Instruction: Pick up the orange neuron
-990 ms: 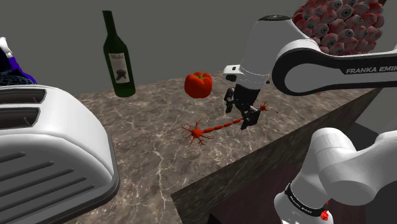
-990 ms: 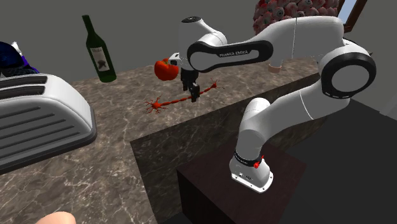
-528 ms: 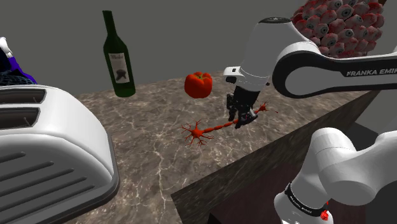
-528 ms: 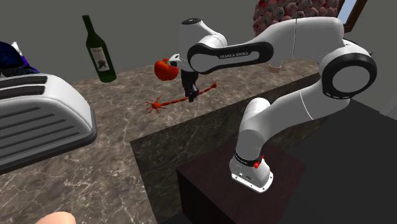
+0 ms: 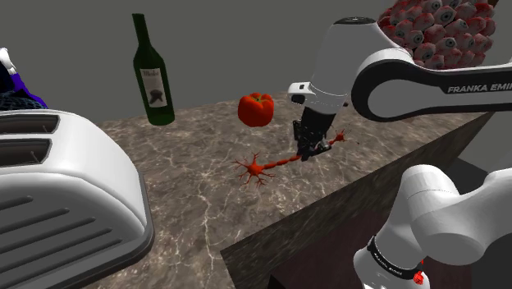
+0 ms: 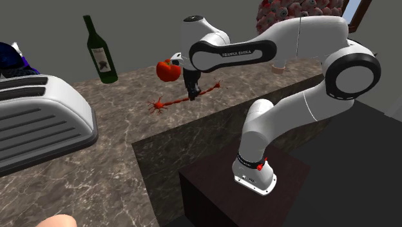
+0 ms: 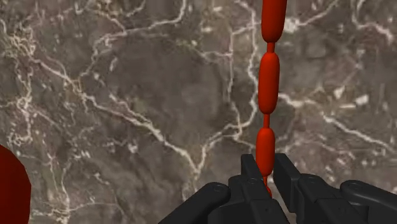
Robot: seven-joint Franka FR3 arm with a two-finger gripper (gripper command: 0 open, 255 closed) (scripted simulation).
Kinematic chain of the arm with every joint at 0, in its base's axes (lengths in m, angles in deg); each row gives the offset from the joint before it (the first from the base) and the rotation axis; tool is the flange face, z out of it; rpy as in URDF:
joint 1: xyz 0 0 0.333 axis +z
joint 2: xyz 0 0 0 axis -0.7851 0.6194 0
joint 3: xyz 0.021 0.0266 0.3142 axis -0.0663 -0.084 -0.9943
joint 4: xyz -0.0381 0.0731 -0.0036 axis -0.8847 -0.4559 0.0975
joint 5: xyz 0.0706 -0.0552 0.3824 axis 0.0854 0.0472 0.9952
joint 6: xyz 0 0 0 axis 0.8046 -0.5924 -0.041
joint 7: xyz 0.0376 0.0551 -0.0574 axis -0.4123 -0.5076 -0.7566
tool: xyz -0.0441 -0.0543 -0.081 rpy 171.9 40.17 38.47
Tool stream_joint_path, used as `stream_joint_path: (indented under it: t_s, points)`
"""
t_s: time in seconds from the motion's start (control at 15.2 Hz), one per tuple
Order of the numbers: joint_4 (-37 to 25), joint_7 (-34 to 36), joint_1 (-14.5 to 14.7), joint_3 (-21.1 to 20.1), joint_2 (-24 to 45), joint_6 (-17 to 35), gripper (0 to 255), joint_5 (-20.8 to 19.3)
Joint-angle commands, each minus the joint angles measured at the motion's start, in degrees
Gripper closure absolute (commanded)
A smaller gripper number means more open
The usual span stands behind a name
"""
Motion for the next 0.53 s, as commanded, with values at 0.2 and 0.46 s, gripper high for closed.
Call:
stream_joint_path:
  t_s: [0.2,0.46]
  points:
    - [-3.74,-0.19,0.11,-0.25,0.17,-3.64,255,0.28]
    - [-7.0,-0.4,0.18,-0.41,0.5,-6.57,255,0.47]
